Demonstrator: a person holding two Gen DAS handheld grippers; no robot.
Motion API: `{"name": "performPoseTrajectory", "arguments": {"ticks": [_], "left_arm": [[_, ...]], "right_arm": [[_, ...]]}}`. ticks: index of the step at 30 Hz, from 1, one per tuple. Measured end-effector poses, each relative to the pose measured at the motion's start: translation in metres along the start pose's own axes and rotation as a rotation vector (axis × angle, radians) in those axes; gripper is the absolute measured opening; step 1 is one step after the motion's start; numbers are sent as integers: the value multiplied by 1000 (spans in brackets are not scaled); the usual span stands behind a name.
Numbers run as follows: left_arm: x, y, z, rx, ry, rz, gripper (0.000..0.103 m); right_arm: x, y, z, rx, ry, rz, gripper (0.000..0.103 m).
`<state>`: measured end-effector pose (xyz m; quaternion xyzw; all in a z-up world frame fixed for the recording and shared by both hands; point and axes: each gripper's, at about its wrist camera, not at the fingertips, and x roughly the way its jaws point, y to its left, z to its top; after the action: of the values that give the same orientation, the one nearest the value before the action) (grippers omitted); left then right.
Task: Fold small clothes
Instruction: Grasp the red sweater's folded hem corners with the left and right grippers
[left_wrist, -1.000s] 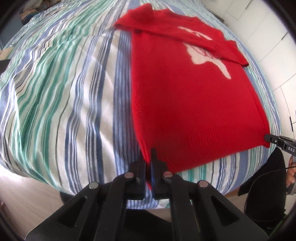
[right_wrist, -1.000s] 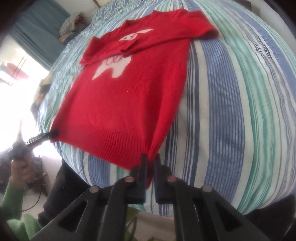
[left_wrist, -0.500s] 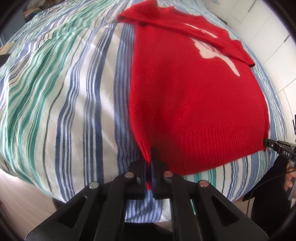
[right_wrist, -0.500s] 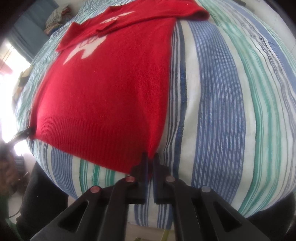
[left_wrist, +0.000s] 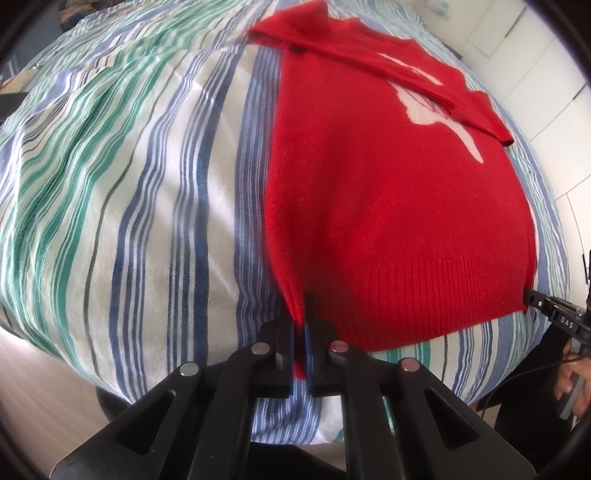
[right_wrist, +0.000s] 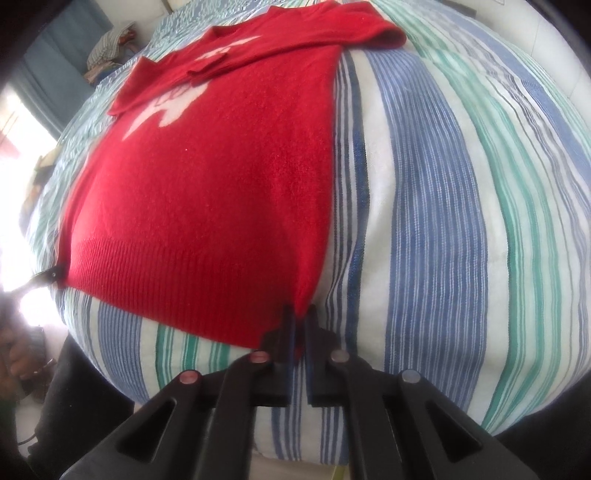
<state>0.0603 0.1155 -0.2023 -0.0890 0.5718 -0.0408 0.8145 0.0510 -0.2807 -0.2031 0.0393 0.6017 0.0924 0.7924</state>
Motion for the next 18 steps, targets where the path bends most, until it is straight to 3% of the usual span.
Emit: {"name": "performPoseTrajectory", "arguments": {"ticks": [8,11,13,15,18], "left_arm": [[-5,-14,0,42,-1,94,8],[-11,-12,1,19,-2,101,24],[-15,-9,0,1,-2,107,51],[-19,-6,-3,-7,-8,136,67],[-22,-4,-7,-2,-3,167,73]], "right_arm": [[-2,2,-1,8,-17,-6,4],[-4,3,-2,6,-20,-6,5],[-5,3,-2,12,-19,3,6],[-5,2,-2,23,-19,14,6],[-7,-1,-3,41,-19,28,7]]}}
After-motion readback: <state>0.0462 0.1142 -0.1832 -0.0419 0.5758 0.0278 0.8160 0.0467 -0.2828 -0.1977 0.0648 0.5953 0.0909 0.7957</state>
